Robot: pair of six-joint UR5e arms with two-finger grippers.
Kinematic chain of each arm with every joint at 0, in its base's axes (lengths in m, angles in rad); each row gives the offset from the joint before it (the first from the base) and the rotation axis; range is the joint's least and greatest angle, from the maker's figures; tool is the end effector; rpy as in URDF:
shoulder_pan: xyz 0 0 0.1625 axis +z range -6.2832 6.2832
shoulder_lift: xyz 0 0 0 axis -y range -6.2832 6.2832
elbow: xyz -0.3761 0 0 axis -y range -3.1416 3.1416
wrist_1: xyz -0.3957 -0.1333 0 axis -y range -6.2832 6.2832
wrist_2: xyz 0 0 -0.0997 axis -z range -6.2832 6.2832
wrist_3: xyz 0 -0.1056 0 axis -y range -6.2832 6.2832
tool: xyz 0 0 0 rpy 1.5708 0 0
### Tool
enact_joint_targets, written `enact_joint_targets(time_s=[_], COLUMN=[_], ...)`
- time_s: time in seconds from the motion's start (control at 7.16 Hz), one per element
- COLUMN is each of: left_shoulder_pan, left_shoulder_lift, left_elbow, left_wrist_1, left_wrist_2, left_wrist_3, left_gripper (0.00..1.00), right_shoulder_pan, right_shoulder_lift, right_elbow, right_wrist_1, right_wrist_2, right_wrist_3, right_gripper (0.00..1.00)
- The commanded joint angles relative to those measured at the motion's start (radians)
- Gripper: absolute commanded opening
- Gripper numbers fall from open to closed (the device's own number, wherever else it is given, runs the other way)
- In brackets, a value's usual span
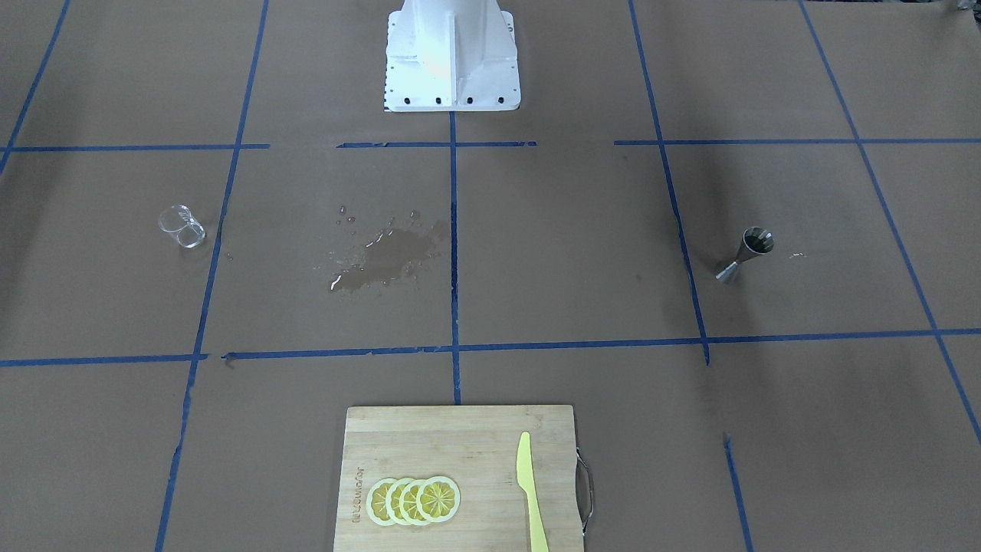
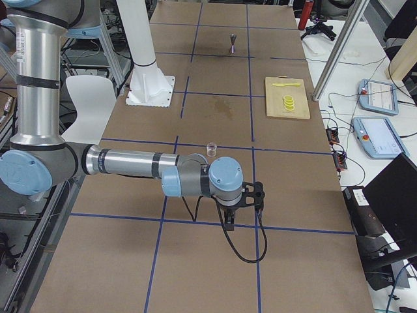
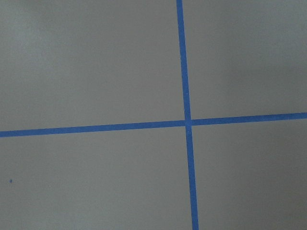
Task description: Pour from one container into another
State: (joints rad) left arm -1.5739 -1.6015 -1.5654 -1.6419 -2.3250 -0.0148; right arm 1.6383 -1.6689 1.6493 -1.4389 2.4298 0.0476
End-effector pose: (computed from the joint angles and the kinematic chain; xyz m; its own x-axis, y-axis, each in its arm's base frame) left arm -0.0626 -0.5136 0.5954 0.7289 0.0489 -0.6829 0.0139 0.9962 0.0862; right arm 0.0846 -0.4609 0.6019 0.6535 0.0066 0.7569 -0.0982 0.9922 0.0761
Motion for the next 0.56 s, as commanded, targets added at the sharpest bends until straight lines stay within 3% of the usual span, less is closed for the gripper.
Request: enact_joint_targets(time_s=[0.0, 0.42], left_shoulder_pan=[0.000, 0.000], left_shoulder_lift=[0.000, 0.002], left_elbow=[-0.001, 0.001], left_wrist_1=[0.013, 0.011], left_wrist_2=[-0.001, 0.001], left_wrist_3=[0.002, 0.004], left_gripper=[1.00, 1.00], right_shoulder_pan=[0.000, 0.000], right_shoulder_lift=[0.000, -0.005], right_elbow=[0.000, 0.000], right_wrist_1=[0.000, 0.000], right_wrist_2=[0.000, 0.002], right_wrist_3=[0.000, 0.000], right_gripper=[1.00, 1.00])
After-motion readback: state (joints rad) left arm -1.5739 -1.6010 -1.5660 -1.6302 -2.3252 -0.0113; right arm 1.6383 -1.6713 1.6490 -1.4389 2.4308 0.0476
